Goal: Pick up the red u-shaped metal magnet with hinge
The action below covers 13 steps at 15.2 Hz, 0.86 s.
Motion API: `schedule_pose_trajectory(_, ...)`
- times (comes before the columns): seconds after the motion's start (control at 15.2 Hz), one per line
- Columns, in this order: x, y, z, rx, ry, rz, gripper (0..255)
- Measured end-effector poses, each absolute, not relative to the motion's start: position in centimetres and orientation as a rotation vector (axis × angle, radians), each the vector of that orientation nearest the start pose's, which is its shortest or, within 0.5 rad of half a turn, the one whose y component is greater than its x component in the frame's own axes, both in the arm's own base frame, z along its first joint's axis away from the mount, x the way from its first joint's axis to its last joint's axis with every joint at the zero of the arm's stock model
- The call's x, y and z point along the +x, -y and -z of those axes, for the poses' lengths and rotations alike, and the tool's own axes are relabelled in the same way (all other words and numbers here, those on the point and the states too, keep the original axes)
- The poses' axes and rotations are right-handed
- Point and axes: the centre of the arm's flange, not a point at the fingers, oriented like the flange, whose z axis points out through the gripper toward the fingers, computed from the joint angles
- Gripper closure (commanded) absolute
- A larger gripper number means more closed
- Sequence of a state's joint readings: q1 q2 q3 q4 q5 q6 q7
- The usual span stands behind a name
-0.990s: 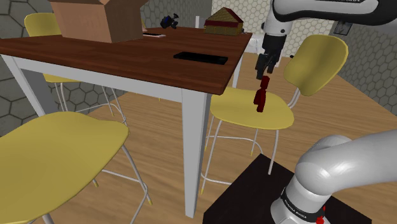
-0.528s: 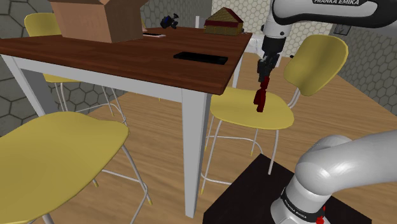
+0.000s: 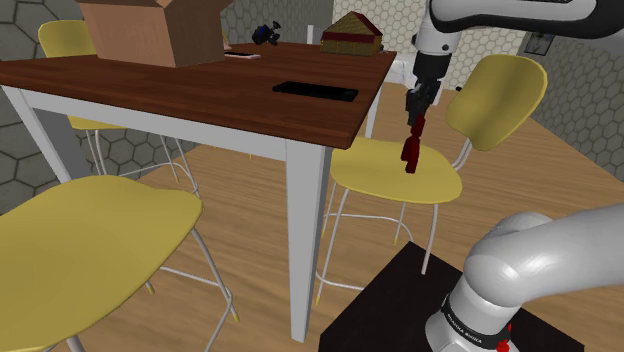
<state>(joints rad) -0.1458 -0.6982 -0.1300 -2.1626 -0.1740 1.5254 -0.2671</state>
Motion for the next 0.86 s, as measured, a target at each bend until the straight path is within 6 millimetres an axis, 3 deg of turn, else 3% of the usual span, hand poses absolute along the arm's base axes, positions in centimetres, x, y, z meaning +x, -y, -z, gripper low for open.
schedule_pose_trajectory(0.86,30.8,12.3,-71.3,-3.243,0.010,0.051,255)
